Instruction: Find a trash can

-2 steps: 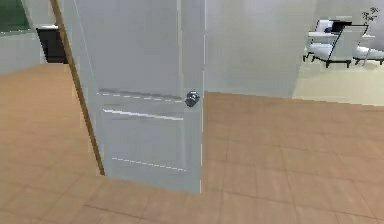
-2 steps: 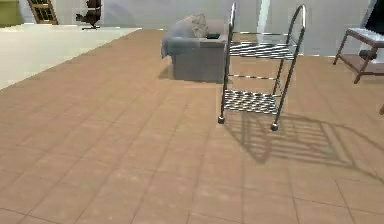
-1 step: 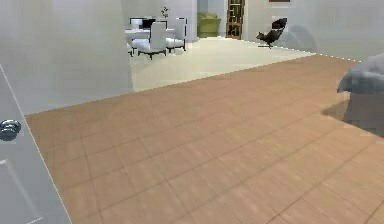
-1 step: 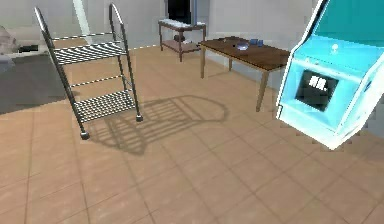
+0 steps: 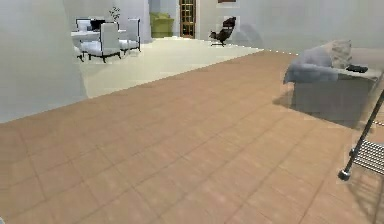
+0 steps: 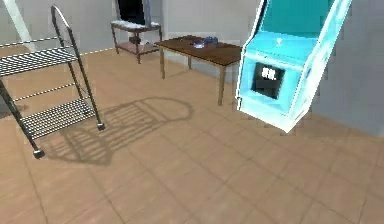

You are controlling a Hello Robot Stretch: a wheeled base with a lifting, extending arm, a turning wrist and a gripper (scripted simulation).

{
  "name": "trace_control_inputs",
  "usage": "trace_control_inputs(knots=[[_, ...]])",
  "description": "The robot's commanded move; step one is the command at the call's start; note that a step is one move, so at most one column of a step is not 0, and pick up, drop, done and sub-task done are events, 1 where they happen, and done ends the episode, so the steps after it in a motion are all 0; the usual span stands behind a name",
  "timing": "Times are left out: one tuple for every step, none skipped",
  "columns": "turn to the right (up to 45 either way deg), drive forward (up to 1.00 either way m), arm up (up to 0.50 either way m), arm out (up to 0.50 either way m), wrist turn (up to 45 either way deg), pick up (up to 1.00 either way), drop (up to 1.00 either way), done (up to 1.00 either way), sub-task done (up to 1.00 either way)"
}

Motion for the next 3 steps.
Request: trace_control_inputs(knots=[[0.0,0.10,0.00,0.00,0.0,0.00,0.00,0.00,0.00],[-45.0,0.00,0.00,0.00,0.0,0.00,0.00,0.00,0.00],[-27.0,0.00,0.00,0.00,0.0,0.00,0.00,0.00,0.00]])
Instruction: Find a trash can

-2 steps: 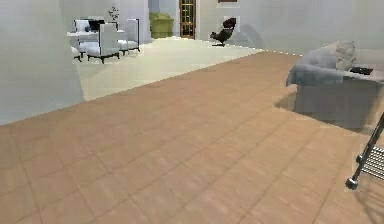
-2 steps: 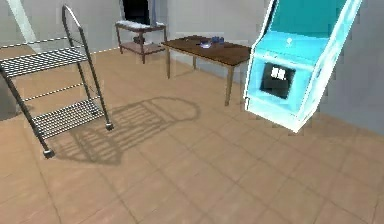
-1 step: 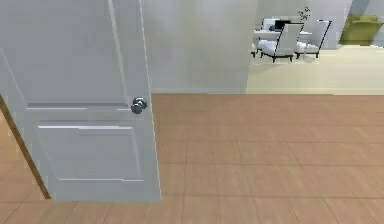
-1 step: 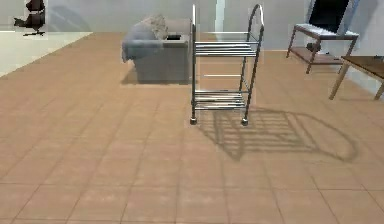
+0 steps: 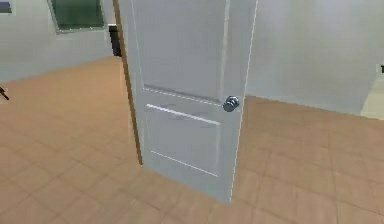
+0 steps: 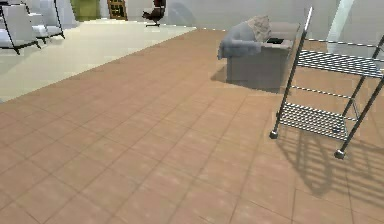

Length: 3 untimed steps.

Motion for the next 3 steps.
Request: trace_control_inputs(knots=[[0.0,0.10,0.00,0.00,0.0,0.00,0.00,0.00,0.00],[-45.0,0.00,0.00,0.00,0.0,0.00,0.00,0.00,0.00],[-15.0,0.00,0.00,0.00,0.0,0.00,0.00,0.00,0.00]])
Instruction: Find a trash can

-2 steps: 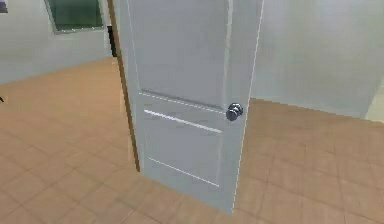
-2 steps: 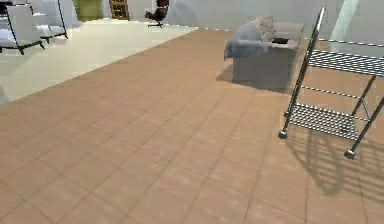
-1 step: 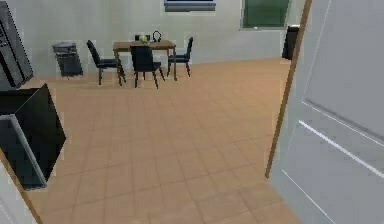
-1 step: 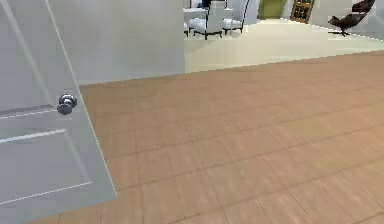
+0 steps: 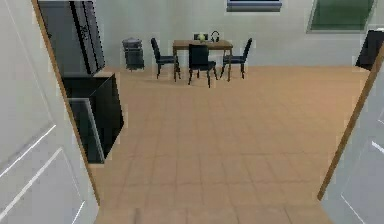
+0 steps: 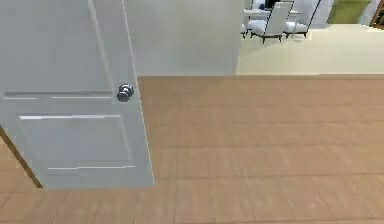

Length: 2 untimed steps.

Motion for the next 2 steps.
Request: trace_control_inputs(knots=[[0.0,0.50,0.00,0.00,0.0,0.00,0.00,0.00,0.00],[-9.0,0.00,0.00,0.00,0.0,0.00,0.00,0.00,0.00]])
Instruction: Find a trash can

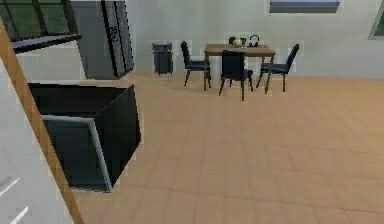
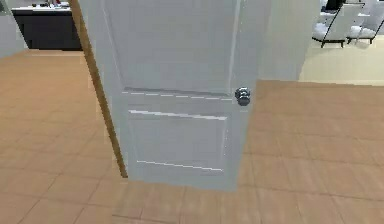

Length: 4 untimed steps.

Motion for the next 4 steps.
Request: trace_control_inputs(knots=[[0.0,1.00,0.00,0.00,0.0,0.00,0.00,0.00,0.00],[0.0,1.00,0.00,0.00,0.0,0.00,0.00,0.00,0.00],[-12.0,0.00,0.00,0.00,0.0,0.00,0.00,0.00,0.00],[0.0,0.20,0.00,0.00,0.0,0.00,0.00,0.00,0.00]])
